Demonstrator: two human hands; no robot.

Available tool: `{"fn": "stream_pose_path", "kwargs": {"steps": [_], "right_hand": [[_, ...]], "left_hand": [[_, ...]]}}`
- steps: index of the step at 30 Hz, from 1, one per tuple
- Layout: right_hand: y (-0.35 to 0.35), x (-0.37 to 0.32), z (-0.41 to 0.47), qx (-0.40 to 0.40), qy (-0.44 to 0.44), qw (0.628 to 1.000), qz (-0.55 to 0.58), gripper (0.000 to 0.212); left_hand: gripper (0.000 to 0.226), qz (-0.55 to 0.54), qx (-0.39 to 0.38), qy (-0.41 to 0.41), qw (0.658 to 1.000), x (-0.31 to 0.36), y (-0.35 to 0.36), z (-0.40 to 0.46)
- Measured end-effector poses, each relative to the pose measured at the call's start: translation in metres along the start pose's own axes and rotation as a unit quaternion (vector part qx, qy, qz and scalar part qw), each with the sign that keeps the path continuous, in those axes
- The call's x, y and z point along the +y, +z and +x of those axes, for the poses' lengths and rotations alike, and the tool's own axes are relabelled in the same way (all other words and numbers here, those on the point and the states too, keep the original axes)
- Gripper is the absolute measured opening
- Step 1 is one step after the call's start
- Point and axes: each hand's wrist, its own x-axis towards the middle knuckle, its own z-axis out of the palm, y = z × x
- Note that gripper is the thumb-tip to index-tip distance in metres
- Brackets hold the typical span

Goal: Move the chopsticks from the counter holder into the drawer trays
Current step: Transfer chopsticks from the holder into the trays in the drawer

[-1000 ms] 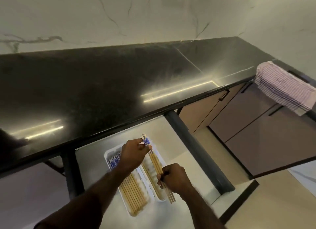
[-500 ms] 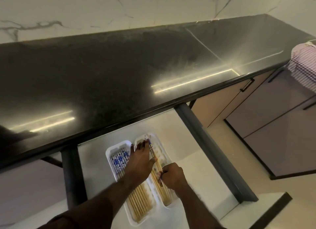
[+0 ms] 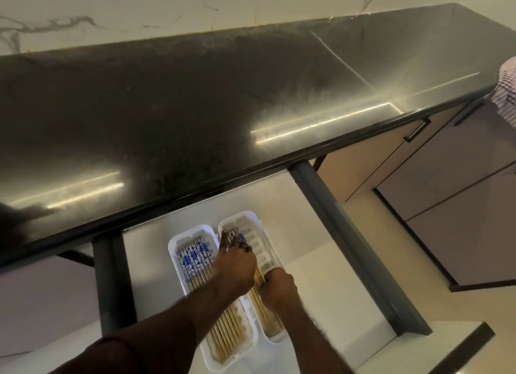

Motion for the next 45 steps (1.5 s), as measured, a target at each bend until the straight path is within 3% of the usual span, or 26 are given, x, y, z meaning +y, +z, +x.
{"fn": "stream_pose_path", "kwargs": {"steps": [9, 22, 27, 30, 36, 40, 45], "right_hand": [[0.014, 0.0, -0.018, 0.112, -0.085, 0.989, -0.037, 0.03], [0.006, -0.007, -0.029, 0.101, -0.139, 0.985, -0.032, 0.044], [-0.007, -0.011, -0.047, 0.114, -0.127, 0.985, -0.019, 0.042], [-0.021, -0.017, -0.065, 0.138, -0.124, 0.983, 0.005, 0.043], [-0.062, -0.032, -0.116, 0.192, -0.143, 0.968, 0.078, 0.039], [-0.091, -0.04, -0.165, 0.224, -0.166, 0.956, 0.091, 0.043], [-0.11, -0.05, -0.236, 0.273, -0.218, 0.932, 0.103, 0.048]], "left_hand": [[0.053, 0.05, -0.021, 0.01, 0.998, 0.005, 0.001, 0.005], [0.033, 0.038, -0.006, 0.01, 0.999, 0.001, -0.003, -0.003], [0.027, 0.03, 0.026, 0.03, 0.999, -0.004, -0.021, -0.013], [0.035, 0.019, 0.035, 0.038, 0.998, -0.005, -0.035, -0.024], [0.044, -0.082, 0.088, 0.04, 0.992, -0.011, -0.061, -0.061], [0.055, -0.106, 0.12, 0.017, 0.987, -0.013, -0.092, -0.103], [0.051, -0.154, 0.205, -0.011, 0.967, -0.007, -0.14, -0.172]]}}
